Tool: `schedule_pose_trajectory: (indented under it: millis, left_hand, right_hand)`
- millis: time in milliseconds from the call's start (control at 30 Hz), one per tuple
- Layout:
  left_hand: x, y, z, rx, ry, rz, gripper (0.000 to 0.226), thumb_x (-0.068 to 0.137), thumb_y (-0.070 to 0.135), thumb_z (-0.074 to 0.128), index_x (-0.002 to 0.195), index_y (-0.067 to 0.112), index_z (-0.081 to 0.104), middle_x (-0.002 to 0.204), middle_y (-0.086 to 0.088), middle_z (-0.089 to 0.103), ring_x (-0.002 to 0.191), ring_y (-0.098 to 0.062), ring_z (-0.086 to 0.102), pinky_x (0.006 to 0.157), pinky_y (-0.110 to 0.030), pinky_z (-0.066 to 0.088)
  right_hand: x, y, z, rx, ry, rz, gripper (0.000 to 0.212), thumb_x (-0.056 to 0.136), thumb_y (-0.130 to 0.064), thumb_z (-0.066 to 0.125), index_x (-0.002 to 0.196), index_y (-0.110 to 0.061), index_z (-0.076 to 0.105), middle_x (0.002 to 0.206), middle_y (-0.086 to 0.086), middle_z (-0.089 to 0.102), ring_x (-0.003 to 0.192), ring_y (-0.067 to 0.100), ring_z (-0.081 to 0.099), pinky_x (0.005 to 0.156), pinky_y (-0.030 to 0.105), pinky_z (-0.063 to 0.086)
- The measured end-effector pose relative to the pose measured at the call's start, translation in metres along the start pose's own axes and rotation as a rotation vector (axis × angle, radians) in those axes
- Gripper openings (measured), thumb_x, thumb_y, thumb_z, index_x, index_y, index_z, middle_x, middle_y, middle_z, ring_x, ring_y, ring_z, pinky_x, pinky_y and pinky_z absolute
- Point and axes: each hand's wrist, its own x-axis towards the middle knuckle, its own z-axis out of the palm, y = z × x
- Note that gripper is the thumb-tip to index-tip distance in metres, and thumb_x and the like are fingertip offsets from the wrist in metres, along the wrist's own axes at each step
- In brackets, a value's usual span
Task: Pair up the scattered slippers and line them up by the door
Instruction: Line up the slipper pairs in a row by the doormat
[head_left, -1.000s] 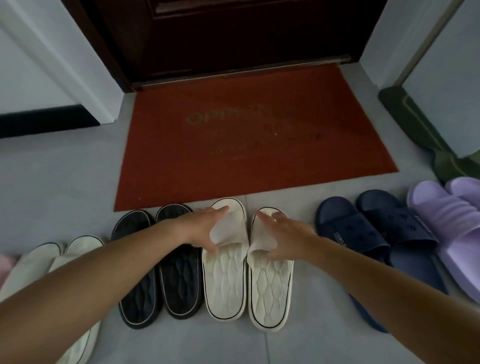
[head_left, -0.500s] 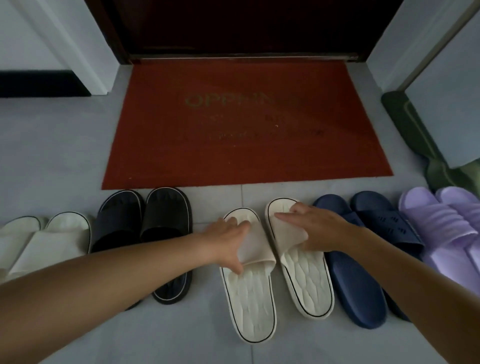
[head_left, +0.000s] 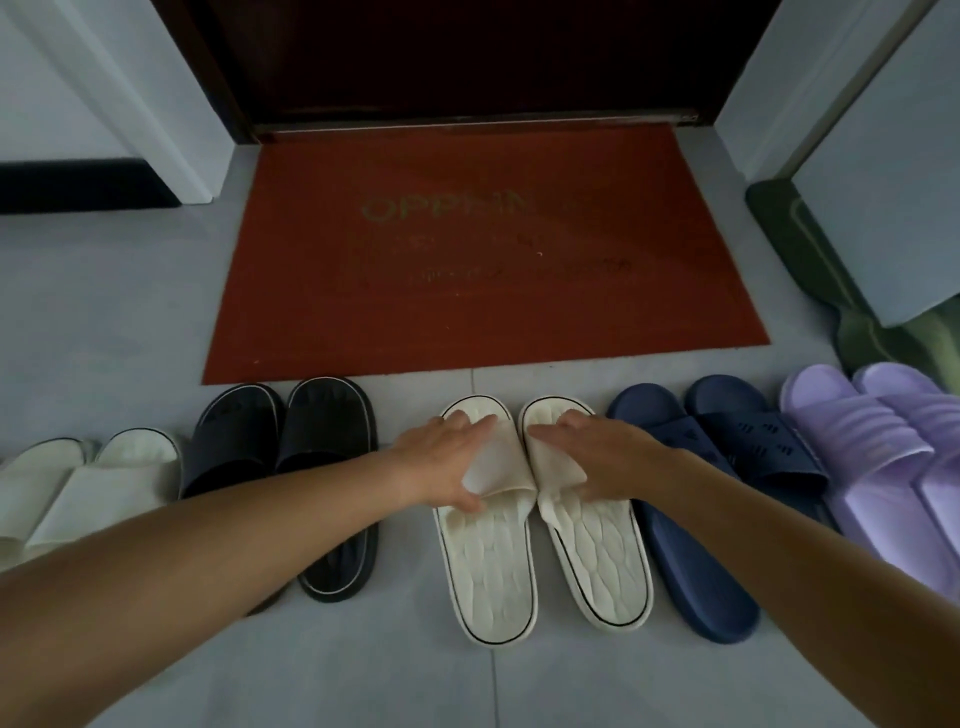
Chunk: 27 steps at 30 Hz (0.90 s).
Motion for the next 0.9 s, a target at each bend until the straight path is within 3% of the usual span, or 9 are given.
schedule_pose_trajectory:
  millis: [67, 133, 267, 367, 433, 500, 633, 767, 900]
  left_hand:
    - [-0.011, -0.013, -0.014, -0.027, -0.005, 0.035, 0.109, 0.065, 0.059, 0.073, 0.147, 0.031, 0.006, 0.146, -0.002, 0.028, 0.130, -0.024, 0.035, 0.094, -0.040, 0.043]
    - [-0.029, -0.036, -0.029, -0.042, -0.013, 0.040, 0.109, 0.063, 0.063, 0.072, 0.146, 0.033, 0.009, 0.147, 0.001, 0.028, 0.133, -0.022, 0.033, 0.100, -0.042, 0.042]
    - [-0.071, -0.096, -0.045, -0.059, -0.058, -0.060, 0.114, 0.063, 0.065, 0.072, 0.149, 0.026, 0.007, 0.154, -0.001, 0.018, 0.140, -0.022, 0.022, 0.112, -0.039, 0.031]
    - [-0.096, -0.139, -0.041, 0.105, -0.041, -0.177, 0.119, 0.061, 0.062, 0.075, 0.150, 0.023, 0.007, 0.152, -0.004, 0.019, 0.139, -0.025, 0.021, 0.110, -0.042, 0.032]
    - [-0.108, -0.163, -0.029, 0.203, -0.095, -0.289, 0.122, 0.058, 0.061, 0.077, 0.150, 0.023, 0.005, 0.153, -0.007, 0.016, 0.140, -0.028, 0.018, 0.107, -0.046, 0.033]
    - [-0.118, -0.181, -0.012, 0.133, -0.162, -0.369, 0.122, 0.059, 0.058, 0.078, 0.150, 0.024, 0.004, 0.154, -0.007, 0.014, 0.140, -0.030, 0.019, 0.107, -0.048, 0.035]
    - [-0.122, -0.204, 0.011, -0.011, -0.002, -0.414, 0.096, 0.077, 0.041, 0.070, 0.150, 0.029, 0.008, 0.152, -0.007, 0.023, 0.130, -0.034, 0.039, 0.100, -0.048, 0.043]
    - [-0.116, -0.215, 0.013, -0.075, 0.016, -0.472, 0.085, 0.083, 0.025, 0.059, 0.151, 0.023, 0.007, 0.151, -0.011, 0.029, 0.130, -0.032, 0.042, 0.102, -0.044, 0.042]
    - [-0.114, -0.209, 0.013, -0.123, -0.001, -0.468, 0.085, 0.079, 0.015, 0.060, 0.150, 0.020, 0.013, 0.146, -0.012, 0.036, 0.127, -0.032, 0.045, 0.102, -0.042, 0.043]
  right_hand:
    - [-0.002, 0.000, -0.007, -0.024, -0.078, 0.009, 0.098, 0.077, -0.049, 0.068, 0.149, -0.035, 0.003, 0.153, 0.004, 0.020, 0.133, 0.023, 0.036, 0.097, 0.037, 0.042]
    - [-0.003, -0.003, -0.024, -0.006, -0.148, 0.012, 0.107, 0.071, -0.057, 0.069, 0.147, -0.039, -0.005, 0.156, 0.000, 0.010, 0.134, 0.022, 0.036, 0.097, 0.036, 0.043]
    - [0.009, -0.030, -0.065, 0.005, -0.199, -0.052, 0.111, 0.067, -0.059, 0.072, 0.145, -0.045, -0.005, 0.145, -0.007, 0.021, 0.105, 0.012, 0.049, 0.079, 0.025, 0.045]
    - [0.036, -0.072, -0.082, -0.046, -0.180, -0.129, 0.101, 0.071, -0.051, 0.073, 0.146, -0.040, 0.006, 0.135, -0.008, 0.033, 0.085, 0.004, 0.050, 0.065, 0.022, 0.043]
    - [0.058, -0.103, -0.084, -0.064, -0.144, -0.154, 0.093, 0.075, -0.049, 0.071, 0.146, -0.035, 0.013, 0.135, -0.004, 0.038, 0.097, 0.014, 0.054, 0.072, 0.029, 0.049]
    - [0.081, -0.134, -0.080, -0.054, -0.091, -0.152, 0.091, 0.077, -0.049, 0.068, 0.147, -0.031, 0.014, 0.139, 0.000, 0.037, 0.105, 0.019, 0.055, 0.077, 0.033, 0.051]
    - [0.112, -0.182, -0.061, 0.076, -0.016, -0.069, 0.098, 0.077, -0.055, 0.065, 0.149, -0.031, 0.004, 0.154, 0.004, 0.019, 0.124, 0.025, 0.048, 0.090, 0.039, 0.050]
    - [0.125, -0.194, -0.043, 0.196, -0.002, -0.012, 0.092, 0.085, -0.028, 0.062, 0.150, -0.029, -0.003, 0.160, 0.001, -0.005, 0.132, 0.028, 0.042, 0.098, 0.040, 0.046]
    - [0.124, -0.194, -0.035, 0.329, 0.020, 0.028, 0.095, 0.081, -0.015, 0.064, 0.151, -0.020, 0.000, 0.157, 0.005, 0.005, 0.131, 0.031, 0.040, 0.103, 0.040, 0.042]
